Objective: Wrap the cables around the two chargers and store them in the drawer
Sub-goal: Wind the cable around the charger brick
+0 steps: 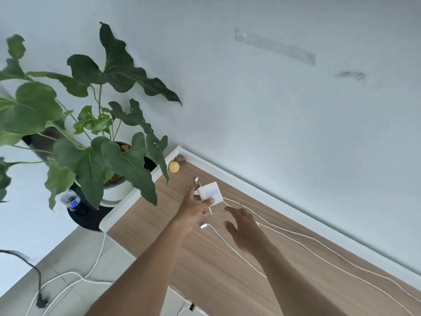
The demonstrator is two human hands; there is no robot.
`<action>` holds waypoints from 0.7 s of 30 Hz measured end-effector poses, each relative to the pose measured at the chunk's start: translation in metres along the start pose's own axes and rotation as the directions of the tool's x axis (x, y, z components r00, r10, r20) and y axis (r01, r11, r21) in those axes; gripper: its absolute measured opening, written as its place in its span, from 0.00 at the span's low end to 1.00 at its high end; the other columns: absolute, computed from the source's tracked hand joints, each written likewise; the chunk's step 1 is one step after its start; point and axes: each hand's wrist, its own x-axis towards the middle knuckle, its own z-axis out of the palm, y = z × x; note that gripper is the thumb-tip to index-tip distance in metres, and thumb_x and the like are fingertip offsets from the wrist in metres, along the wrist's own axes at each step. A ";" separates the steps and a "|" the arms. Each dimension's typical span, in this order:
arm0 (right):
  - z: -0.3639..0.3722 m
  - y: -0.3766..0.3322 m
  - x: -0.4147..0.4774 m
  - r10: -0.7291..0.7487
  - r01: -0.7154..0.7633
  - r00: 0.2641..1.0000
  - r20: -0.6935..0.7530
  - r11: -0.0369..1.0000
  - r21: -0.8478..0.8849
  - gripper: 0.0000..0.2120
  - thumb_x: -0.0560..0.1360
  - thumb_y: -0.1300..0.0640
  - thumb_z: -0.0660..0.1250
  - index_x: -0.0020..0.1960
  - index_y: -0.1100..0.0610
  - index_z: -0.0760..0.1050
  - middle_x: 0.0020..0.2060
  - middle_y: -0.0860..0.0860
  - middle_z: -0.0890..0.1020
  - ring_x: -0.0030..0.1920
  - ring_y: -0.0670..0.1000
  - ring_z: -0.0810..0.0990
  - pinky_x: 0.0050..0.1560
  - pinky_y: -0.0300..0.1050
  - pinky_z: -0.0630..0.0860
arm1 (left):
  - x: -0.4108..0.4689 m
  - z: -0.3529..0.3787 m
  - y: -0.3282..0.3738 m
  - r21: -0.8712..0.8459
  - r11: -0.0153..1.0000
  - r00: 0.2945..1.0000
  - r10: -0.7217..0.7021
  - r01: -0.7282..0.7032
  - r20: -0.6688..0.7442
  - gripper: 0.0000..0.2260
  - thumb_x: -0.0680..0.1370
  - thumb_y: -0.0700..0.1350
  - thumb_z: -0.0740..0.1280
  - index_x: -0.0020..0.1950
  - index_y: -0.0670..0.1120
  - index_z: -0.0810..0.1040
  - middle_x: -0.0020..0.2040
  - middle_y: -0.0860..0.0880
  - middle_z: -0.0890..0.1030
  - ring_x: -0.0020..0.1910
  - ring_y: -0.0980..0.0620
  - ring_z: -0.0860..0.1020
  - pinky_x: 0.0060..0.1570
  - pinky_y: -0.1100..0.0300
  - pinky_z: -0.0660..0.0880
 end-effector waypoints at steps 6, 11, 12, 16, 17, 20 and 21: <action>-0.045 0.009 -0.023 0.044 -0.034 0.990 -0.137 0.996 0.078 0.11 0.81 0.51 0.56 0.58 0.46 0.76 0.49 0.49 0.73 0.59 0.53 0.71 0.54 0.45 0.68 | -0.021 0.046 0.056 -0.028 0.995 0.971 0.096 -0.092 0.219 0.20 0.77 0.36 0.68 0.67 0.46 0.70 0.50 0.46 0.79 0.43 0.49 0.77 0.36 0.60 0.79; -0.085 0.028 -0.042 0.056 -0.033 0.979 -0.199 0.993 0.114 0.10 0.81 0.51 0.58 0.51 0.48 0.78 0.48 0.48 0.73 0.55 0.50 0.71 0.52 0.45 0.70 | -0.042 0.071 0.095 0.018 0.992 0.899 0.109 -0.128 0.423 0.19 0.78 0.40 0.68 0.68 0.50 0.72 0.53 0.45 0.79 0.46 0.47 0.76 0.42 0.57 0.79; -0.093 0.030 -0.045 0.049 -0.023 0.979 -0.199 0.991 0.131 0.10 0.81 0.51 0.58 0.50 0.48 0.78 0.49 0.48 0.74 0.55 0.49 0.71 0.51 0.44 0.68 | -0.044 0.075 0.100 0.039 0.990 0.884 0.106 -0.139 0.456 0.18 0.78 0.41 0.68 0.68 0.50 0.72 0.54 0.45 0.79 0.48 0.47 0.77 0.43 0.57 0.79; -0.127 0.038 -0.056 0.043 -0.012 0.980 -0.195 0.987 0.159 0.09 0.80 0.50 0.59 0.44 0.45 0.76 0.47 0.45 0.79 0.49 0.48 0.75 0.47 0.39 0.70 | -0.057 0.094 0.114 0.144 0.975 0.839 0.064 -0.168 0.540 0.16 0.79 0.42 0.67 0.65 0.40 0.74 0.60 0.38 0.79 0.56 0.44 0.79 0.57 0.48 0.78; -0.133 0.040 -0.058 0.040 -0.007 0.980 -0.196 0.986 0.167 0.09 0.80 0.51 0.59 0.48 0.46 0.78 0.48 0.45 0.81 0.49 0.48 0.76 0.48 0.40 0.72 | -0.060 0.098 0.116 0.167 0.971 0.826 0.049 -0.172 0.562 0.15 0.79 0.42 0.66 0.64 0.39 0.75 0.59 0.38 0.80 0.56 0.45 0.79 0.59 0.48 0.77; -0.148 0.048 -0.064 0.066 -0.019 0.977 -0.204 0.974 0.225 0.12 0.79 0.59 0.59 0.50 0.49 0.80 0.43 0.44 0.82 0.41 0.46 0.75 0.42 0.40 0.69 | -0.071 0.108 0.120 0.219 0.958 0.767 0.000 -0.183 0.642 0.11 0.80 0.41 0.64 0.60 0.38 0.77 0.52 0.44 0.81 0.50 0.48 0.80 0.54 0.54 0.79; -0.151 0.051 -0.065 0.079 -0.029 0.976 -0.202 0.971 0.239 0.14 0.77 0.61 0.58 0.44 0.47 0.79 0.36 0.43 0.80 0.36 0.47 0.73 0.39 0.41 0.68 | -0.074 0.111 0.122 0.241 0.950 0.746 -0.014 -0.198 0.666 0.11 0.80 0.40 0.64 0.60 0.38 0.77 0.50 0.45 0.81 0.48 0.49 0.80 0.50 0.58 0.79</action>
